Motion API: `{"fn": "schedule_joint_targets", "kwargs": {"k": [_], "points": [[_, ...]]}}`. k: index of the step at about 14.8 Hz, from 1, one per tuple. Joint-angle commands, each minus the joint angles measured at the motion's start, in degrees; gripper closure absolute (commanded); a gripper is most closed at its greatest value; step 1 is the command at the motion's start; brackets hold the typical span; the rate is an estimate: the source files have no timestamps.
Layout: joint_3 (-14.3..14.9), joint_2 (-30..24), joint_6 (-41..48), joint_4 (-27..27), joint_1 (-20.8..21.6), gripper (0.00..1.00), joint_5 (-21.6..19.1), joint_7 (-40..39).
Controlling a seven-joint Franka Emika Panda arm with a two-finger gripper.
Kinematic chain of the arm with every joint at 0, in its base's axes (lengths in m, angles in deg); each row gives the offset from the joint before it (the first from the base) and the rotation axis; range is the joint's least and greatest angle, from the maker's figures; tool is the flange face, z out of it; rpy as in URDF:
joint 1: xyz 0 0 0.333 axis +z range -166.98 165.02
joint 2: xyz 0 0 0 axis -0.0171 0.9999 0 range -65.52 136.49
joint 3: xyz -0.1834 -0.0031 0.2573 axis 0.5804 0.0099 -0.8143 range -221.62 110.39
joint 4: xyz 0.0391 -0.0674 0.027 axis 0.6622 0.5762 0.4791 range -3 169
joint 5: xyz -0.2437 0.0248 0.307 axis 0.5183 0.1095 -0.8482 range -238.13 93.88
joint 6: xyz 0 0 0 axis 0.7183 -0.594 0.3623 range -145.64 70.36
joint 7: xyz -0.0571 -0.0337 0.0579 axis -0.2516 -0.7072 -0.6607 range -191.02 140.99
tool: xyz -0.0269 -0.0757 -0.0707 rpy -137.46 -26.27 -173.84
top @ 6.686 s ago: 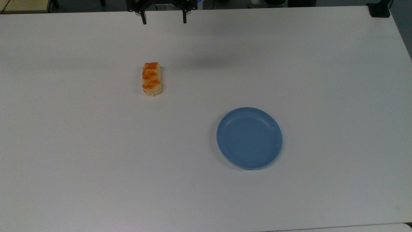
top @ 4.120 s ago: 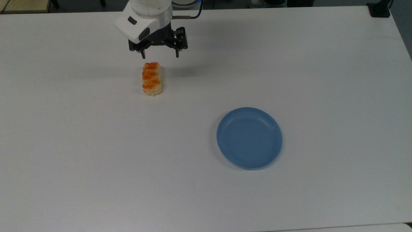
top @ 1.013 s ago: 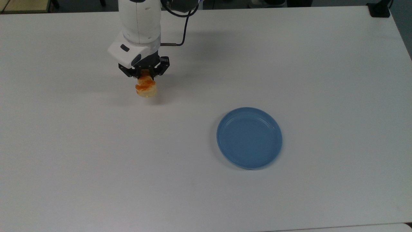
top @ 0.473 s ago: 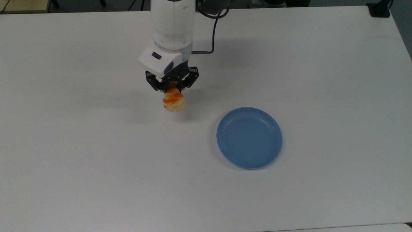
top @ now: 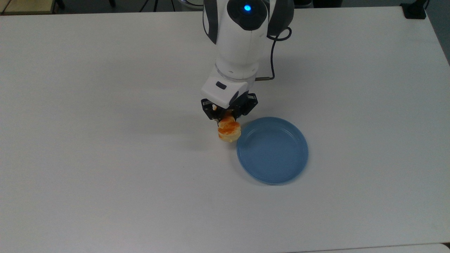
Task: Put the bread on a plate
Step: 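Lift the bread roll and carry it over the blue plate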
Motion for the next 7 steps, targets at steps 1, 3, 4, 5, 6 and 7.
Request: {"fn": "schedule_joint_targets", "kwargs": {"k": [1,3,4,5,6,7], "points": [[-0.1,4.9,1.2,-6.6,2.2,0.62,-0.3,3.8],[-0.1,6.8,1.2,-9.1,3.2,0.62,-0.3,4.8],[-0.1,7.2,1.2,-9.3,3.7,0.62,-0.3,5.1],[-0.1,7.6,1.2,-9.8,4.6,0.61,-0.2,5.8],[-0.1,7.8,1.2,-10.5,5.0,0.61,-0.3,6.1],[-0.2,8.3,1.2,-10.6,5.4,0.6,-0.3,6.5]]}}
